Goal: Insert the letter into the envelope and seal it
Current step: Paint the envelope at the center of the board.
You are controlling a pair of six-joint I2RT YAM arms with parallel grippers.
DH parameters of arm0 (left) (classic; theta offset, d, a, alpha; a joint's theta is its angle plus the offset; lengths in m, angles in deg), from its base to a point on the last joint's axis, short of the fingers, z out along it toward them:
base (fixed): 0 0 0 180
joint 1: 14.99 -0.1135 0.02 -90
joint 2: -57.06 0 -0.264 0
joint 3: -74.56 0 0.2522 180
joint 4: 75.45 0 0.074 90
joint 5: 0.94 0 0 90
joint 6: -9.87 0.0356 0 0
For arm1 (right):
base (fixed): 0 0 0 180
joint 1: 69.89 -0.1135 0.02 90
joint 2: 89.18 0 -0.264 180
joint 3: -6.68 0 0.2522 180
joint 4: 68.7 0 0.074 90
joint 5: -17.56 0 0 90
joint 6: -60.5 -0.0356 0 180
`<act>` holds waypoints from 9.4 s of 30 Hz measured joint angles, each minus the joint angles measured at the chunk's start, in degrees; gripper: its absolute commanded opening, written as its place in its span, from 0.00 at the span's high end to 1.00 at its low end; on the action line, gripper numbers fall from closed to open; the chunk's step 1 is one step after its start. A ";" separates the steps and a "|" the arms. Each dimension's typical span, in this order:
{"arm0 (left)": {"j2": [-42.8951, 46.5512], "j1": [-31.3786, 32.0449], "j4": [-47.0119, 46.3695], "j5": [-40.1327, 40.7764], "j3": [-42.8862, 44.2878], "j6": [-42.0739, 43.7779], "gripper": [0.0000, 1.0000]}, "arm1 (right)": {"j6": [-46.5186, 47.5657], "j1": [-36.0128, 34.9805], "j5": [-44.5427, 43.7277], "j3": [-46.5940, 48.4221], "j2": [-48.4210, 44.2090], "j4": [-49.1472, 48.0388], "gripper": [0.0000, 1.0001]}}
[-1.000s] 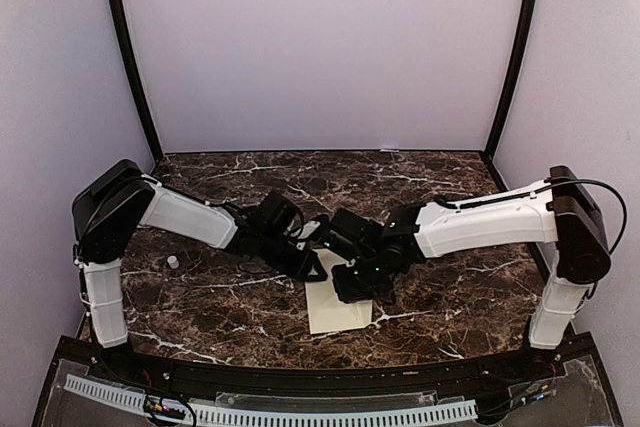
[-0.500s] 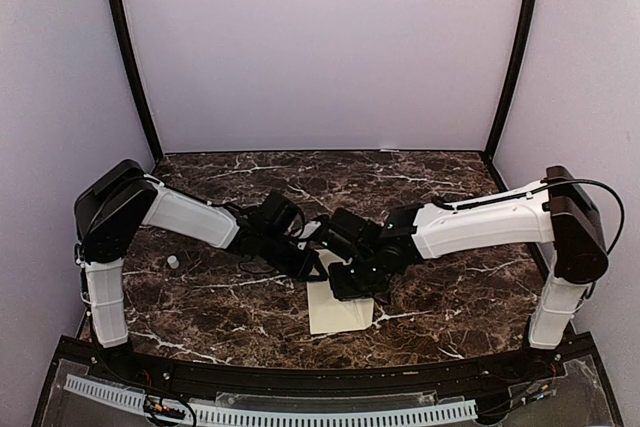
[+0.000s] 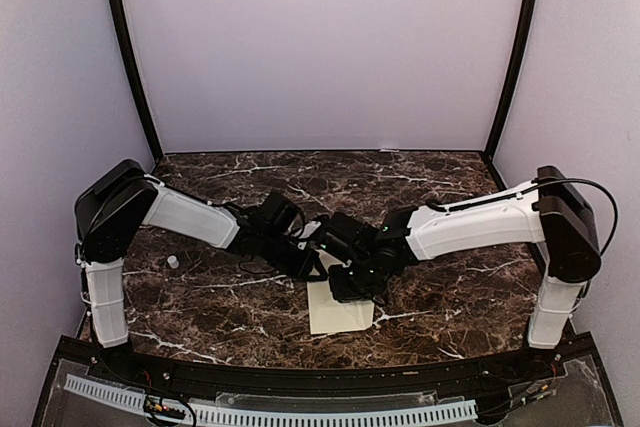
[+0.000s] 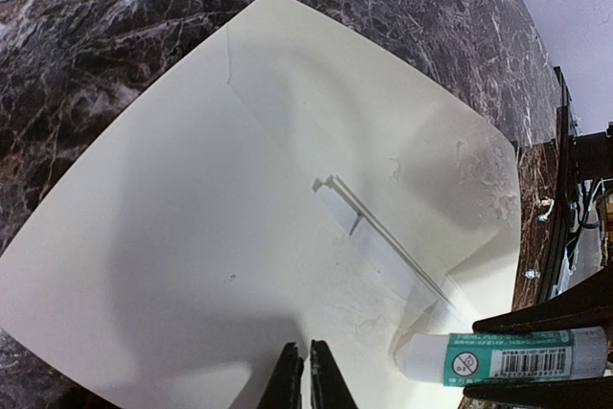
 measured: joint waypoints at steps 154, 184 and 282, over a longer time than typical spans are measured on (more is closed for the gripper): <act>1.03 2.10 6.64 1.03 1.20 2.73 0.96 | 8.04 4.24 5.25 -6.71 -2.32 -10.86 1.00; -1.20 1.70 5.35 -1.31 2.86 0.98 1.00 | 2.95 -0.68 11.34 -6.62 -2.32 -10.56 1.00; -2.54 1.22 4.74 -2.97 4.00 1.03 1.00 | 9.22 9.60 12.24 -8.72 -3.30 -11.23 1.00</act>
